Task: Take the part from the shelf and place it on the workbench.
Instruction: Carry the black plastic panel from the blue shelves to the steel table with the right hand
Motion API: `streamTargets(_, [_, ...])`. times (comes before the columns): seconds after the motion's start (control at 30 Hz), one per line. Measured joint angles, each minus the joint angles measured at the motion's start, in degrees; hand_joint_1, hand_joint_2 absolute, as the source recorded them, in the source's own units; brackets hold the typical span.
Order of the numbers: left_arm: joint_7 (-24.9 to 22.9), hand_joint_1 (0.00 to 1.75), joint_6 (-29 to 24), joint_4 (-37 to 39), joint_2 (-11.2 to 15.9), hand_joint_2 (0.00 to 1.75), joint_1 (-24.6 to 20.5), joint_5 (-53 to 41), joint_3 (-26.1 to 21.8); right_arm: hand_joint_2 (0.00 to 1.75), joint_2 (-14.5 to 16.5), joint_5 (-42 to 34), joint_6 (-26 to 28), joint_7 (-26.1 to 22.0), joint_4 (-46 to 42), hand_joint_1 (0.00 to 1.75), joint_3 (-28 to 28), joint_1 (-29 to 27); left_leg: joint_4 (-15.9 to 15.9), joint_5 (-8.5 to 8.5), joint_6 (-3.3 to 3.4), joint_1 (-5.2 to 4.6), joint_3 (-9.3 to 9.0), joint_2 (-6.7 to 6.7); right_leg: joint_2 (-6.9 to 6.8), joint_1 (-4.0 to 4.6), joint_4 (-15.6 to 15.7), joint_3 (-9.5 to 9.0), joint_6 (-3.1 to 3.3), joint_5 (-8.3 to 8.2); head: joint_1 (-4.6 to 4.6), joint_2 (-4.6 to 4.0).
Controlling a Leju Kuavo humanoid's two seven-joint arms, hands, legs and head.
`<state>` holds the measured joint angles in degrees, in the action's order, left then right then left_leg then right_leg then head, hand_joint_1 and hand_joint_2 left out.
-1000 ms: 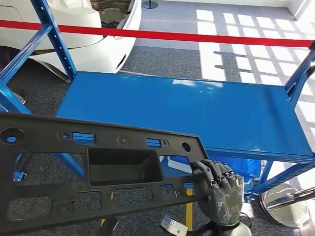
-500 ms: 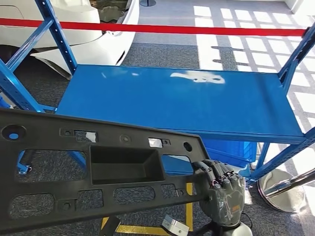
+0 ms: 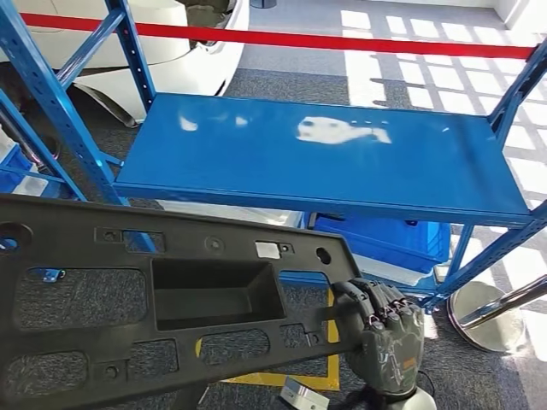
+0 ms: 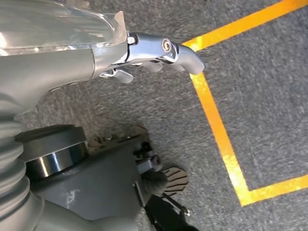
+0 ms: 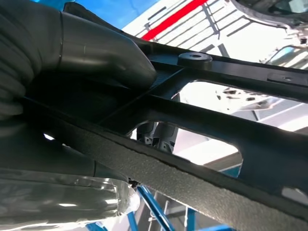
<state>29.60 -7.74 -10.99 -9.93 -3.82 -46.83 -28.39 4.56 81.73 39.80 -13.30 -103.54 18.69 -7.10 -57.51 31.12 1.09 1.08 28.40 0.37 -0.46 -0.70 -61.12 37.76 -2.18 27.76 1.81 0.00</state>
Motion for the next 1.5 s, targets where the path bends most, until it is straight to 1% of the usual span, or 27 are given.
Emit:
streamTargets(0.07, [0.1, 0.0, 0.0, 0.0, 0.0, 1.75, -0.1, -0.1, 0.0, 1.75, 0.5, -1.8, 0.0, -1.7, 0.0, 1.75, -0.6, -0.2, 0.0, -1.31, 0.66, -0.15, 1.52, 0.15, 0.06, -0.09, -5.9, 1.22, -0.3, 5.97, -0.15, 0.0])
streamTargets(0.1, [0.1, 0.0, 0.1, 0.0, 0.0, 1.75, -0.1, -0.1, -0.1, 1.75, 0.8, -2.8, 0.0, -2.5, 0.1, 1.75, -0.9, -0.3, -0.1, -1.93, 0.79, -0.31, 2.33, 0.2, 0.05, -0.1, -9.4, 1.7, -0.37, 8.1, -0.17, 0.0])
streamTargets(0.13, [0.1, 0.0, 0.1, 0.0, 0.0, 1.75, -0.1, -0.2, -0.2, 1.75, 1.1, -3.8, 0.0, -3.4, 0.2, 1.75, -1.2, -0.4, -0.2, -2.53, 0.86, -0.48, 3.16, 0.25, 0.06, -0.09, -12.2, 1.73, -0.39, 8.91, -0.19, 0.0])
streamTargets(0.17, [0.1, 0.0, 0.1, 0.0, 0.0, 1.75, -0.1, -0.2, -0.3, 1.75, 1.4, -4.8, 0.0, -4.4, 0.4, 1.75, -1.5, -0.6, -0.3, -3.11, 0.9, -0.67, 4.01, 0.29, 0.08, -0.05, -13.2, 1.0, -0.31, 8.33, -0.18, 0.0])
streamTargets(0.2, [0.2, 0.0, 0.1, 0.0, 0.0, 1.75, -0.1, -0.3, -0.5, 1.75, 1.8, -5.8, 0.0, -5.3, 0.7, 1.75, -1.9, -0.7, -0.3, -3.68, 0.92, -0.85, 4.83, 0.3, 0.11, 0.05, -12.3, -0.67, -0.08, 6.86, -0.19, 0.0])
streamTargets(0.27, [0.2, 0.0, 0.1, 0.0, -0.1, 1.75, -0.1, -0.5, -0.7, 1.75, 2.5, -7.6, 0.0, -6.8, 1.0, 1.75, -2.4, -0.9, -0.4, -4.77, 0.86, -1.19, 6.13, 0.24, 0.22, 0.48, -5.3, -6.5, 0.9, 4.29, -0.16, 0.0])
streamTargets(0.33, [0.2, 0.0, 0.1, 0.0, -0.2, 1.75, -0.1, -0.6, -0.9, 1.75, 3.1, -8.5, 0.0, -7.6, 1.0, 1.75, -2.7, -1.0, -0.5, -5.79, 0.5, -1.4, 6.82, 0.19, 0.27, 1.02, 3.1, -12.15, 1.98, 4.48, -0.09, 0.0])
streamTargets(0.4, [0.2, 0.0, 0.1, 0.0, -0.2, 1.75, 0.0, -0.7, -1.0, 1.75, 3.5, -9.5, 0.0, -8.2, 1.1, 1.75, -3.0, -1.1, -0.3, -6.92, -0.15, -1.31, 7.29, 0.24, 0.29, 1.44, 6.8, -13.87, 2.55, 4.93, -0.05, 0.0])
streamTargets(0.47, [0.3, 0.0, 0.1, 0.0, -0.2, 1.75, 0.0, -0.8, -1.1, 1.75, 3.8, -10.8, 0.0, -9.0, 1.1, 1.75, -3.4, -1.4, -0.5, -6.67, -0.82, -1.1, 7.9, 0.22, 0.07, 1.27, 7.3, -13.12, 3.07, 3.9, -0.05, 0.0])
streamTargets(0.53, [0.3, 0.0, 0.1, 0.0, -0.2, 1.75, 0.1, -1.1, -1.3, 1.75, 4.3, -11.7, 0.0, -9.7, 1.1, 1.75, -3.6, -1.6, -4.0, -2.27, -1.37, -0.98, 9.04, 0.09, -0.23, 0.98, 7.5, -11.75, 3.64, 2.51, 0.02, 0.0])
streamTargets(0.6, [0.3, 0.0, 0.1, 0.0, -0.2, 1.75, 0.1, -1.2, -1.4, 1.75, 4.6, -12.4, 0.1, -10.2, 1.1, 1.75, -3.8, -1.8, -11.3, 3.4, -1.89, -0.82, 10.57, 0.02, -0.37, 1.05, 6.9, -9.78, 3.89, 1.32, 0.09, 0.0])
streamTargets(0.63, [0.3, 0.0, 0.1, 0.0, -0.2, 1.75, 0.1, -1.2, -1.4, 1.75, 4.7, -12.7, 0.1, -10.3, 1.1, 1.75, -3.9, -2.0, -14.7, 4.66, -2.11, -0.73, 10.99, 0.02, -0.42, 1.07, 6.5, -8.71, 3.88, 0.8, 0.09, 0.0])
streamTargets(0.7, [0.3, 0.0, 0.1, 0.0, -0.2, 1.75, 0.0, -1.2, -1.4, 1.75, 4.7, -13.1, 0.1, -10.4, 1.1, 1.75, -4.1, -2.1, -16.8, 3.11, -2.42, -0.51, 9.72, 0.02, -0.48, 1.04, 5.5, -6.41, 3.69, -0.1, 0.09, 0.0])
streamTargets(0.77, [0.3, 0.0, 0.1, 0.0, -0.1, 1.75, 0.0, -1.2, -1.4, 1.75, 4.7, -13.2, 0.1, -10.5, 1.1, 1.75, -4.3, -2.2, -11.4, 0.2, -2.55, -0.23, 4.96, 0.01, -0.41, 0.97, 4.2, -4.19, 3.3, -0.77, 0.1, 0.0])
streamTargets(0.83, [0.3, 0.0, 0.1, 0.0, -0.1, 1.75, -0.2, -1.2, -1.4, 1.75, 4.8, -13.3, 0.1, -10.6, 1.0, 1.75, -4.6, -2.2, -3.5, 0.39, -2.22, -0.17, -0.23, -0.06, -0.32, 1.07, 2.9, -2.58, 2.78, -1.31, 0.06, 0.0])
streamTargets(0.87, [0.4, 0.0, 0.1, 0.0, -0.1, 1.75, -0.2, -1.2, -1.4, 1.75, 4.9, -13.3, 0.1, -10.6, 0.9, 1.75, -4.6, -2.2, -1.1, 1.03, -1.9, -0.26, -1.55, -0.11, -0.32, 1.11, 2.5, -2.04, 2.49, -1.73, 0.05, 0.0])
streamTargets(0.93, [0.4, 0.0, 0.1, 0.0, -0.1, 1.75, -0.2, -1.2, -1.5, 1.75, 5.0, -13.3, 0.1, -10.7, 0.9, 1.75, -4.7, -2.3, 0.3, 1.16, -1.0, -0.41, -1.6, -0.12, -0.29, 1.07, 2.4, -1.32, 1.81, -2.65, 0.02, 0.0])
streamTargets(1.0, [0.4, 0.0, 0.1, 0.0, -0.2, 1.75, -0.1, -1.3, -1.5, 1.75, 5.0, -13.2, 0.1, -10.7, 0.9, 1.75, -4.7, -2.4, 0.4, 0.09, 0.0, -0.32, -0.59, 0.07, -0.08, 0.89, 1.5, -0.64, 1.03, -1.1, -0.06, 0.0])
streamTargets(1.1, [0.4, 0.0, 0.1, 0.0, -0.2, 1.75, -0.2, -1.4, -1.5, 1.75, 5.0, -12.8, 0.1, -10.7, 0.9, 1.75, -4.8, -2.5, 0.4, -1.74, 0.94, -0.36, 1.47, 0.31, 0.11, 0.51, -7.1, 1.18, 0.08, 6.89, -0.26, 0.0])
streamTargets(1.13, [0.4, 0.0, 0.1, 0.0, -0.2, 1.75, -0.2, -1.6, -1.5, 1.75, 5.0, -12.6, 0.1, -10.7, 0.9, 1.75, -4.8, -2.6, 0.3, -2.29, 0.96, -0.41, 2.25, 0.36, 0.11, 0.44, -10.5, 1.6, -0.1, 8.54, -0.25, 0.0])
streamTargets(1.17, [0.4, 0.0, 0.1, 0.0, -0.2, 1.75, -0.2, -1.7, -1.5, 1.75, 5.0, -12.6, 0.1, -10.8, 0.9, 1.75, -4.8, -2.6, 0.1, -2.79, 0.95, -0.45, 3.03, 0.4, 0.11, 0.4, -12.6, 1.39, -0.23, 8.86, -0.25, 0.0])
streamTargets(1.2, [0.4, 0.0, 0.2, 0.0, -0.2, 1.75, -0.2, -1.8, -1.5, 1.75, 5.0, -12.7, 0.1, -10.8, 0.9, 1.75, -4.8, -2.7, -0.1, -3.24, 0.9, -0.47, 3.8, 0.43, 0.12, 0.39, -12.7, 0.33, -0.29, 8.02, -0.25, 0.0])
streamTargets(1.23, [0.4, 0.0, 0.2, 0.0, -0.2, 1.75, -0.2, -1.9, -1.5, 1.75, 5.0, -12.8, 0.1, -10.9, 0.9, 1.75, -4.8, -2.7, -0.3, -3.64, 0.81, -0.47, 4.53, 0.42, 0.13, 0.39, -10.7, -1.7, -0.26, 6.45, -0.25, 0.0])
streamTargets(1.3, [0.3, 0.0, 0.2, 0.0, -0.2, 1.75, -0.2, -2.0, -1.5, 1.75, 5.0, -13.2, 0.1, -11.2, 0.8, 1.75, -4.8, -2.7, -0.6, -4.36, 0.5, -0.58, 5.59, 0.36, 0.33, 0.46, -2.5, -7.49, 0.13, 3.92, -0.25, 0.0])
streamTargets(1.37, [0.3, 0.0, 0.2, 0.0, -0.2, 1.75, -0.3, -2.2, -1.6, 1.75, 5.0, -13.3, 0.1, -11.4, 0.7, 1.75, -4.9, -2.7, -0.7, -5.34, -0.08, -0.66, 6.34, 0.32, 0.61, 0.7, 4.2, -11.31, 0.73, 3.59, -0.19, 0.0])
streamTargets(1.43, [0.3, 0.0, 0.3, 0.0, -0.2, 1.75, -0.2, -2.3, -1.7, 1.75, 5.0, -13.3, 0.1, -11.5, 0.6, 1.75, -5.0, -2.8, -0.5, -6.48, -0.8, -0.56, 7.04, 0.31, 0.69, 0.95, 5.9, -11.45, 1.32, 3.41, -0.15, 0.0])
streamTargets(1.5, [0.3, 0.0, 0.3, 0.0, -0.2, 1.75, -0.2, -2.4, -1.9, 1.75, 5.2, -13.4, 0.1, -11.8, 0.5, 1.75, -5.1, -3.0, -1.0, -5.32, -1.4, -0.48, 7.84, 0.19, 0.44, 0.79, 6.2, -10.57, 2.18, 2.44, -0.11, 0.0])
